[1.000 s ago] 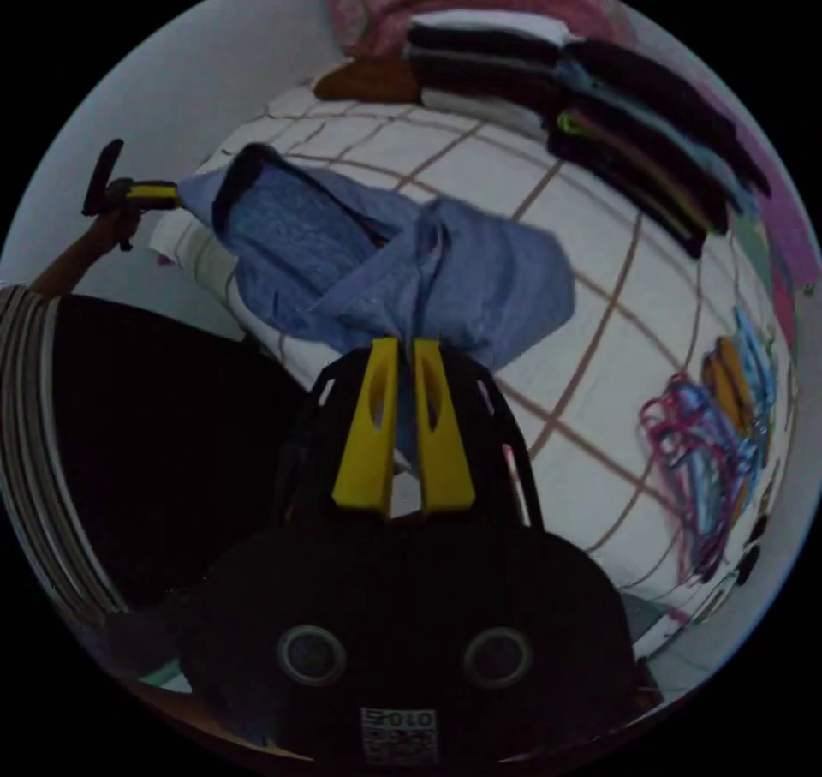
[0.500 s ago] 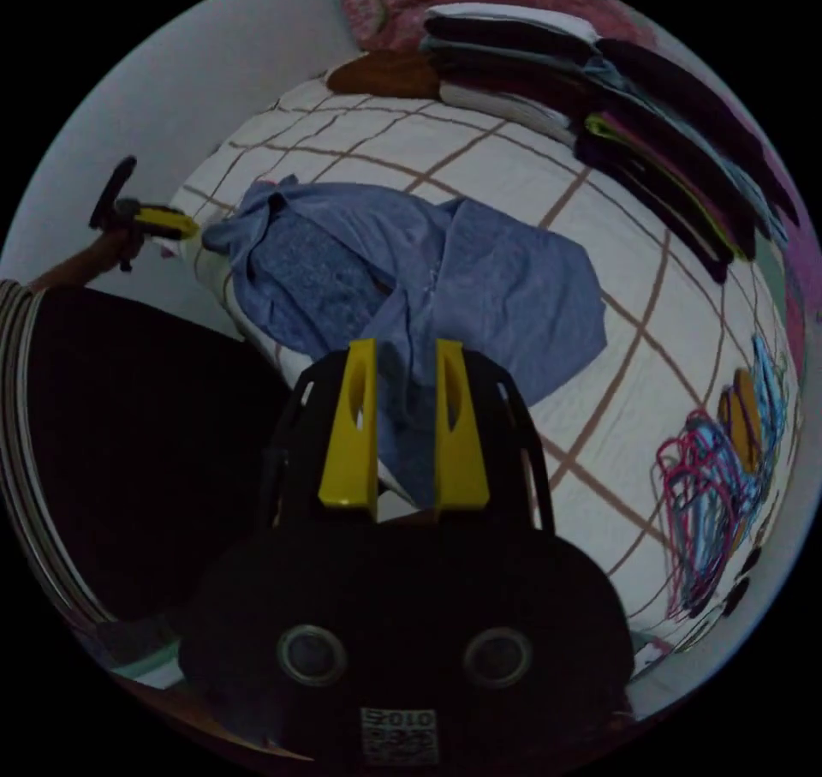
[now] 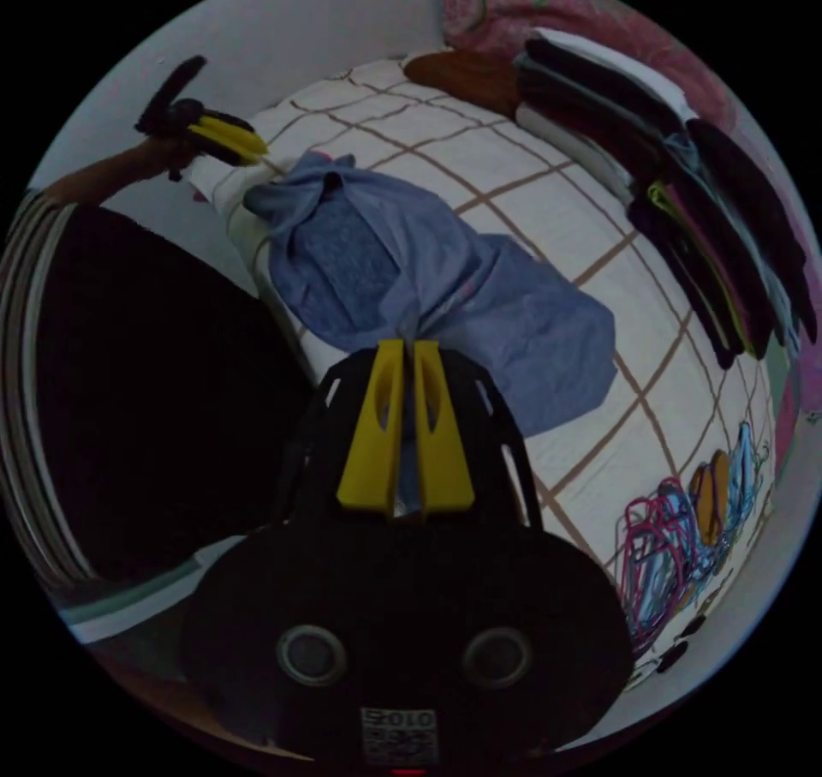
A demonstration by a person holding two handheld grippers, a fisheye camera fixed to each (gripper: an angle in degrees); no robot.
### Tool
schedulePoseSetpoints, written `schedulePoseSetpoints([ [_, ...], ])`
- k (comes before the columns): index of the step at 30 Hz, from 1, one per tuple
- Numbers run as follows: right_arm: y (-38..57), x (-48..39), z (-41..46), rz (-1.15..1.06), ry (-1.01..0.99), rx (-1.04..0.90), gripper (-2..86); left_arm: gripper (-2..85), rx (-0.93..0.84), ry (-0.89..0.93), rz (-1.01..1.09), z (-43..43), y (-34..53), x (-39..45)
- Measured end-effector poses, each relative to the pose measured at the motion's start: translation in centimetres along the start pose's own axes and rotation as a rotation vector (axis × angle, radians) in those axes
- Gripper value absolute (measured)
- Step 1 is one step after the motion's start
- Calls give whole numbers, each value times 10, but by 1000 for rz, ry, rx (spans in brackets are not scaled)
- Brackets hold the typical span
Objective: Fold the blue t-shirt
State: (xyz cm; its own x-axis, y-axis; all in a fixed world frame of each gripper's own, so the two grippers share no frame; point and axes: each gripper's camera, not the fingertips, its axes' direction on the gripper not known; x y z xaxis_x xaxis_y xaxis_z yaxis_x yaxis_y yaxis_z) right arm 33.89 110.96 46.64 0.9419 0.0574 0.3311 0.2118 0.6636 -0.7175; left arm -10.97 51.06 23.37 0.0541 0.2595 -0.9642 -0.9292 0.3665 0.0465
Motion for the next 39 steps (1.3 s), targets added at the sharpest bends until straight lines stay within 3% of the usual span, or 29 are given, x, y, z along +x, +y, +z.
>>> schedulePoseSetpoints([
  [13, 80, -65, -8, 123, -8, -10, 38, 93, -103, -126, 405, 37, -53, 62],
  [22, 103, -98, -32, 136, 21, 49, 39, 69, -65, -35, 439, 23, -56, 77],
  [30, 129, -125, -37, 152, 31, 74, 40, 30, -151, 29, 411, 14, -30, 97],
  [34, 141, -142, -30, 132, 21, 45, 39, 7, -172, -75, 389, -3, -9, 113],
  [39, 165, -168, -30, 118, 66, 40, 38, -1, -96, -44, 386, -47, 16, 126],
])
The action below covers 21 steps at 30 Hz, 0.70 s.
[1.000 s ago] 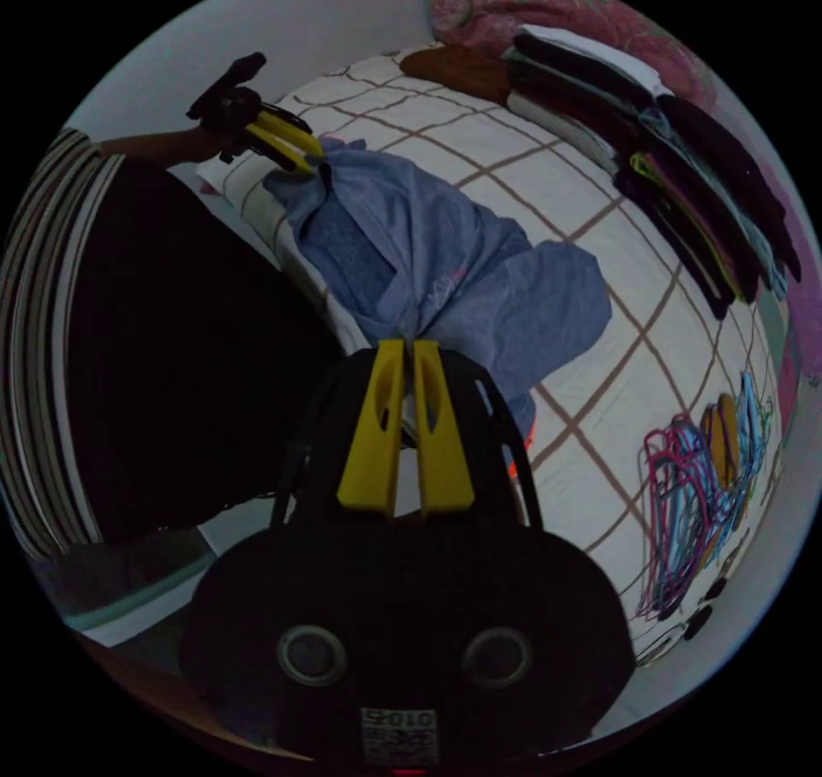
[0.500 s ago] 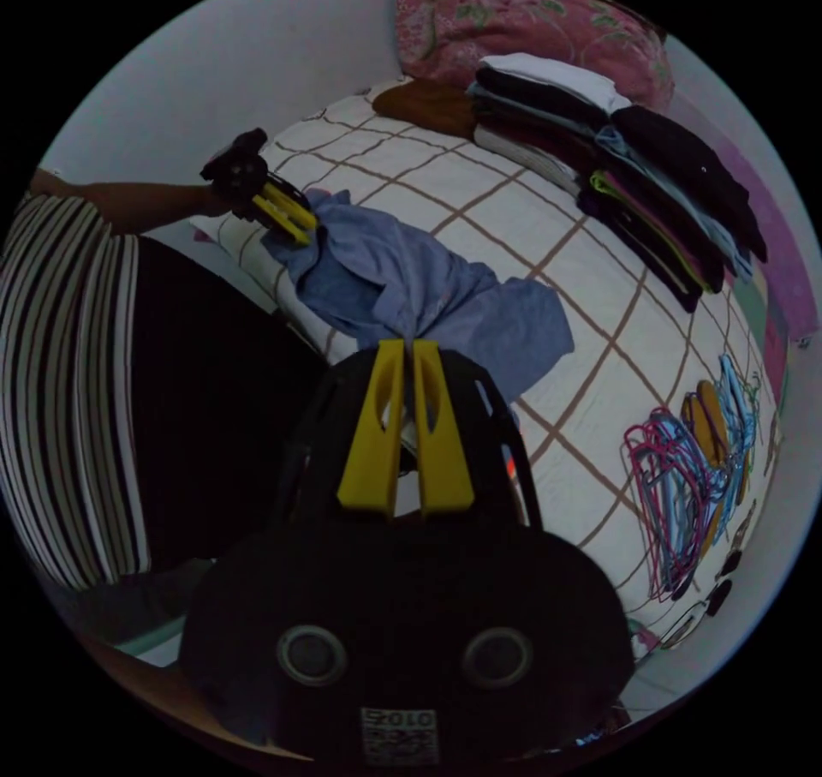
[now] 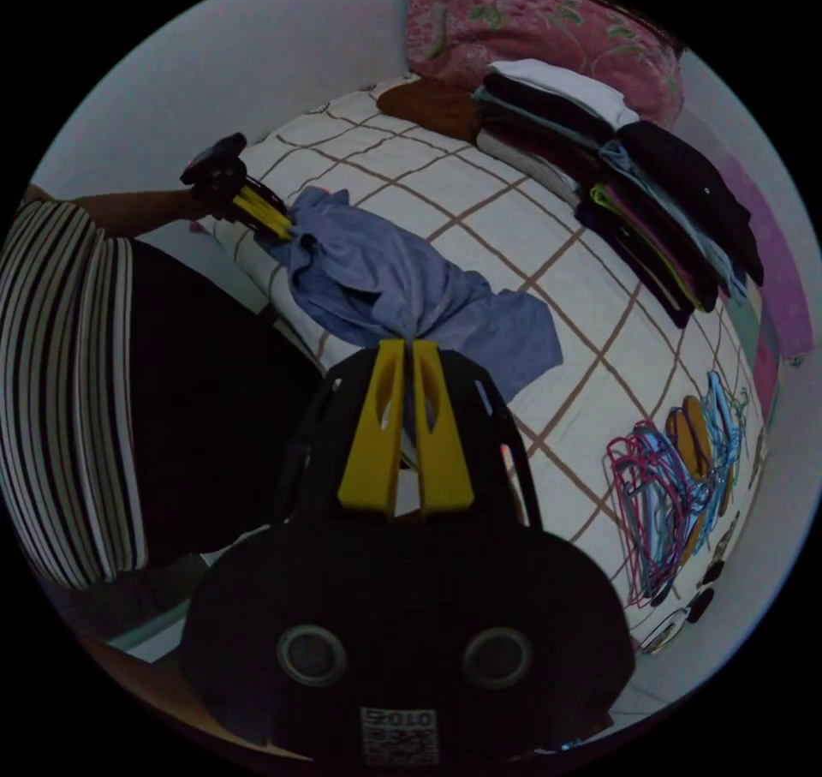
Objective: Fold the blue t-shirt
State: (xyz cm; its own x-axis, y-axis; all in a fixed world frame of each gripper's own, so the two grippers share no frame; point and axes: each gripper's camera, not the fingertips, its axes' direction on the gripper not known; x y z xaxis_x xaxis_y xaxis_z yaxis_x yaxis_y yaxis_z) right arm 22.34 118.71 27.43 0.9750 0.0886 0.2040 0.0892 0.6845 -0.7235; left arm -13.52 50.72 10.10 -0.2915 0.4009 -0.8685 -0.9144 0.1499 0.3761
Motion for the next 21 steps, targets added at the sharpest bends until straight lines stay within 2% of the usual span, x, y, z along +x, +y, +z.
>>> schedulePoseSetpoints([
  [8, 43, -11, -16, 132, 19, 111, 36, -3, 83, -3, -23, -91, 45, 18],
  [14, 62, -31, -38, 145, 73, 205, 35, -3, 188, -144, -211, -175, 73, 30],
  [18, 75, -55, -58, 75, 88, 287, 36, -3, 389, -338, -326, -263, 92, 54],
  [21, 85, -88, -58, -19, 109, 310, 35, -3, 654, -317, -422, -333, 118, 70],
])
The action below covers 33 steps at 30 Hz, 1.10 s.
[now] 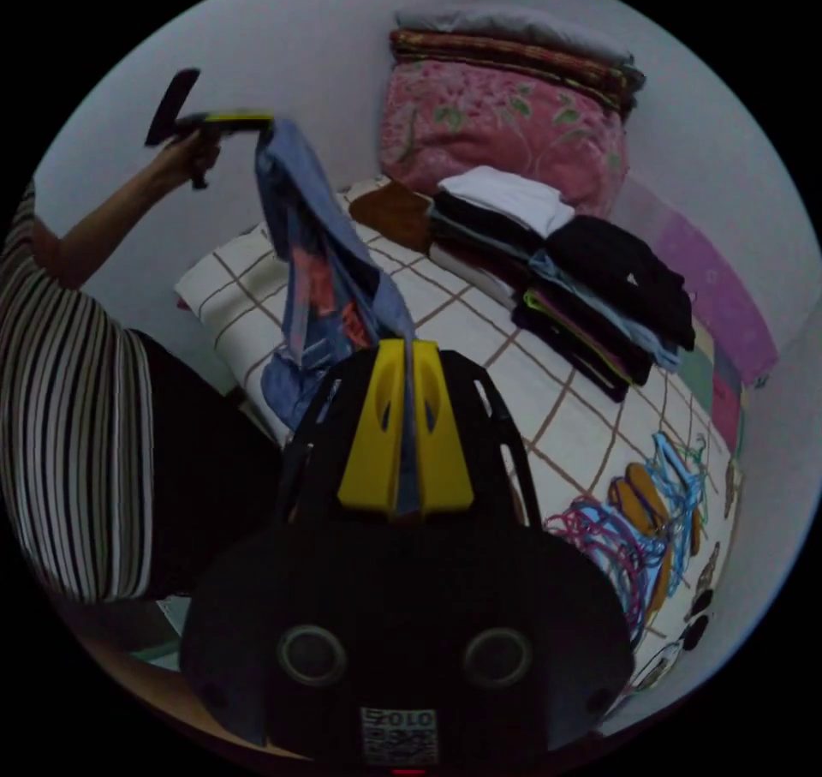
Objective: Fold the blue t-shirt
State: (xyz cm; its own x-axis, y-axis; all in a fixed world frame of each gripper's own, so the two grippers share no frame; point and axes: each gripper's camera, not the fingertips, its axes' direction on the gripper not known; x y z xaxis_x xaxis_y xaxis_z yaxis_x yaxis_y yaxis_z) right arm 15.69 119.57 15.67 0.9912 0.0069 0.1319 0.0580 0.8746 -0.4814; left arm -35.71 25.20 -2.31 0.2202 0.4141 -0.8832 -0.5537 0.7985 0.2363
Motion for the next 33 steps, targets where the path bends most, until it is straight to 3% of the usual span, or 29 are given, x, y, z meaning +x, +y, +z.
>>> schedulePoseSetpoints([
  [4, 21, -52, 15, -43, -104, 22, 36, -3, 159, -18, -18, -73, -12, 10],
  [15, 73, -164, 3, 0, -142, 98, 85, -4, 266, 122, 111, -198, -13, 61],
  [21, 106, -208, -17, 65, -76, 62, 128, -4, 306, 174, 123, -259, -10, 81],
  [33, 129, -330, -60, -13, 152, 40, 85, -3, 330, 251, 199, -360, -10, 126],
])
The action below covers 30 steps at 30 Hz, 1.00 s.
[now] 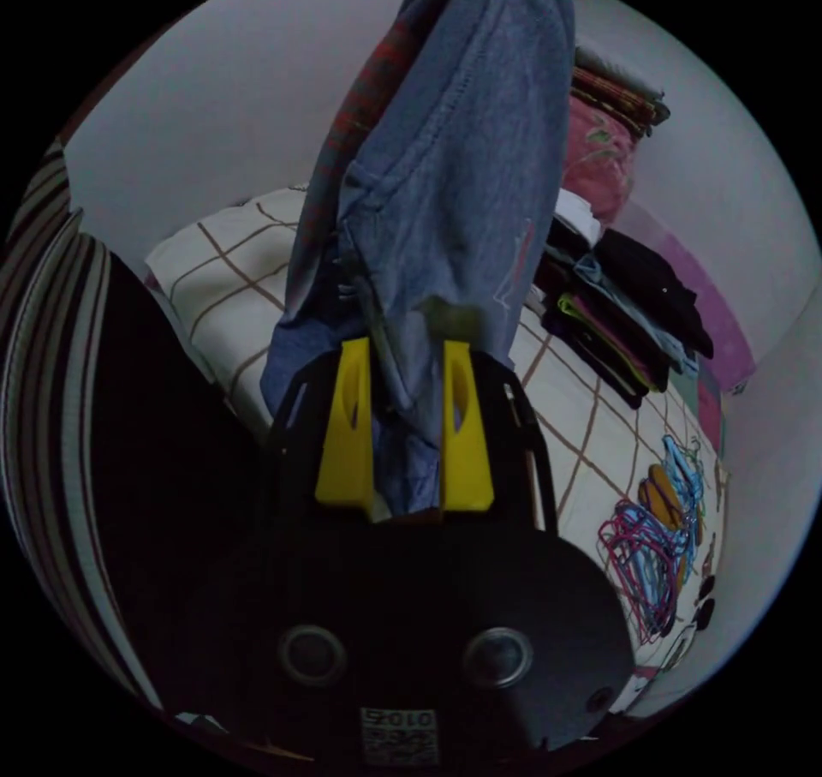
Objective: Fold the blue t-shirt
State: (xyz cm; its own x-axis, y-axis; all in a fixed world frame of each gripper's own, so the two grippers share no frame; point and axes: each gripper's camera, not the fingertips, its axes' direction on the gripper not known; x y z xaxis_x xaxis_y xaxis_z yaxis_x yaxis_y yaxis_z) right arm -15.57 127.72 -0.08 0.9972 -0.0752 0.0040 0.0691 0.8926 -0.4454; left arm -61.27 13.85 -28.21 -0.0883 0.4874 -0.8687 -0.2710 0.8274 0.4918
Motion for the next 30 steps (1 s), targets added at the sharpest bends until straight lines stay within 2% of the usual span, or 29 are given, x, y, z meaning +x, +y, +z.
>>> schedulePoseSetpoints([
  [4, 10, -21, -29, 40, 41, 16, 39, -4, -23, -16, -8, -23, -4, 8],
  [10, 36, -18, -86, 277, 42, -13, 29, -4, -75, -118, -22, -61, 1, 9],
  [15, 44, 14, -183, 452, 127, 116, 24, -4, -122, -202, -45, -89, 11, 2],
  [20, 17, 31, -295, 441, 334, 292, 23, -4, -98, -194, -49, -115, 10, -2],
  [27, -61, 4, -449, 300, 650, 450, 22, -4, 101, -222, 63, -175, -40, 3],
  [30, -84, -12, -504, 266, 709, 528, 22, -4, 186, -247, 117, -207, -62, 6],
])
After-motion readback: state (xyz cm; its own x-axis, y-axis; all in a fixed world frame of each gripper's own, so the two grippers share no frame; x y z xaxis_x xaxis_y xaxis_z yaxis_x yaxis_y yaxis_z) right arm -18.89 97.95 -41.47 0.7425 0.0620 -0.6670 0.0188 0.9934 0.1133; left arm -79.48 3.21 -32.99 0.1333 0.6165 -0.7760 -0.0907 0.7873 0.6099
